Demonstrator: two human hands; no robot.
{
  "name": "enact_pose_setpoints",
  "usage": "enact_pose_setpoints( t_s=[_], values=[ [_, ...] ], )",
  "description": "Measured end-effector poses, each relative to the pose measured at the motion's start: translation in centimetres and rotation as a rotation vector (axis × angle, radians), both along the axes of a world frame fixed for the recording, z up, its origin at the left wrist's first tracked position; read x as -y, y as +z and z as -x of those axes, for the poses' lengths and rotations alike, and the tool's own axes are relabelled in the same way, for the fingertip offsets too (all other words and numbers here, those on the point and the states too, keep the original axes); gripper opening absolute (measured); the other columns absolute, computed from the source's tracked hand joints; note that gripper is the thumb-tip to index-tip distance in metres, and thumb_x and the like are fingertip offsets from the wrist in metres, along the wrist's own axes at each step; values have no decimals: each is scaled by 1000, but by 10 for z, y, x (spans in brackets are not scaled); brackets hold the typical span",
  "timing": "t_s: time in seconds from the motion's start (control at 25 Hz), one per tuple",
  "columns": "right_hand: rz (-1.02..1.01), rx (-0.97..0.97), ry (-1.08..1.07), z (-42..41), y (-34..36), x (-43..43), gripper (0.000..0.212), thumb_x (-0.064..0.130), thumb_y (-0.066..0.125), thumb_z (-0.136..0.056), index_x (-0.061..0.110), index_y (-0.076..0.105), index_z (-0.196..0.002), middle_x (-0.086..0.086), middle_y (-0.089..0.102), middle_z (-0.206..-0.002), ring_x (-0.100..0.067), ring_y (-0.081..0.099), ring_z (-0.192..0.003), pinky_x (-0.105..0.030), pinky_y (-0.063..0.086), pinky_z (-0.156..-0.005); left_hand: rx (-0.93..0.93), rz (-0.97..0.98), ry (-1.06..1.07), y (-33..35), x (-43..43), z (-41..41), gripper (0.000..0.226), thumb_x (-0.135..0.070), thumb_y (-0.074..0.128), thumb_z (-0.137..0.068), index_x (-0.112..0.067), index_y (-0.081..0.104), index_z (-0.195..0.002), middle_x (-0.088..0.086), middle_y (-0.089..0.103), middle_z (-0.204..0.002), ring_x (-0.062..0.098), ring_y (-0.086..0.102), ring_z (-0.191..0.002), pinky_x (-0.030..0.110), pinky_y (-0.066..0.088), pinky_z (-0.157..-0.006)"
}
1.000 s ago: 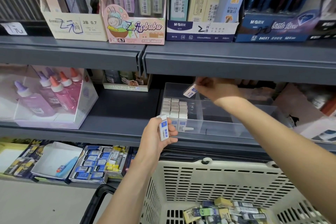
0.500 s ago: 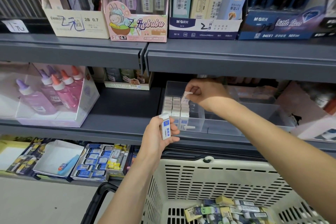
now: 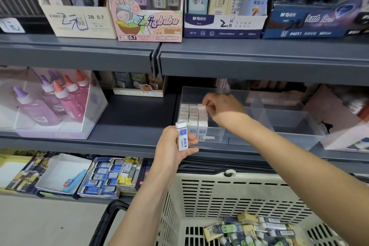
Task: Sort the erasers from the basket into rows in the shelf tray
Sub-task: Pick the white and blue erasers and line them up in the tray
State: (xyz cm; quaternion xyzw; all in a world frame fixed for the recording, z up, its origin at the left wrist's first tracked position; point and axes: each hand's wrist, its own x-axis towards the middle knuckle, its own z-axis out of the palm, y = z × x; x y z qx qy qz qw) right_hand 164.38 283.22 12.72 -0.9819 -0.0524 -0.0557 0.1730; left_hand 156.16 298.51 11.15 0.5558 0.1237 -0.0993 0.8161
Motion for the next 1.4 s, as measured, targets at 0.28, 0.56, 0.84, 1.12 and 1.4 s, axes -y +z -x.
enact_pose_setpoints(
  t_s=[0.28, 0.56, 0.84, 1.12, 1.4],
  values=[
    [103, -8, 72, 8, 12, 4, 24, 24, 47, -93, 28, 66, -106, 1, 59, -118, -23, 54, -108, -33, 38, -94, 47, -100, -31, -14, -3, 2, 17, -19, 44, -98, -18, 59, -104, 6, 65, -96, 13, 64, -84, 23, 53, -60],
    [-479, -216, 265, 56, 30, -6, 13, 31, 61, -87, 29, 69, -76, 10, 70, -75, -6, 66, -69, -31, 56, -76, 139, -103, -97, -14, -1, 5, 20, -14, 48, -96, -19, 68, -96, -1, 71, -87, 11, 66, -80, 21, 51, -60],
    [-596, -246, 141, 59, 36, 12, 8, 17, 65, -85, 24, 65, -83, 11, 68, -68, 2, 61, -56, -15, 49, -65, 205, -129, -104, -12, 3, 9, 25, -5, 47, -93, -15, 69, -93, 4, 74, -88, 15, 70, -88, 21, 55, -71],
    [-451, -148, -20, 41, 40, 33, 21, 15, 69, -80, 31, 61, -69, 14, 62, -69, -10, 59, -71, -22, 47, -70, 263, -504, 153, -21, -10, 4, 35, -10, 49, -93, -23, 51, -125, -14, 55, -117, -13, 52, -94, 8, 39, -79],
    [-183, -192, 62, 43, 6, 26, 10, 30, 59, -87, 33, 68, -92, 13, 67, -95, -7, 60, -92, -24, 47, -85, 259, -530, 47, -31, -9, 1, 43, -2, 46, -90, -16, 45, -130, -8, 55, -120, -5, 53, -103, 23, 42, -96]
  ],
)
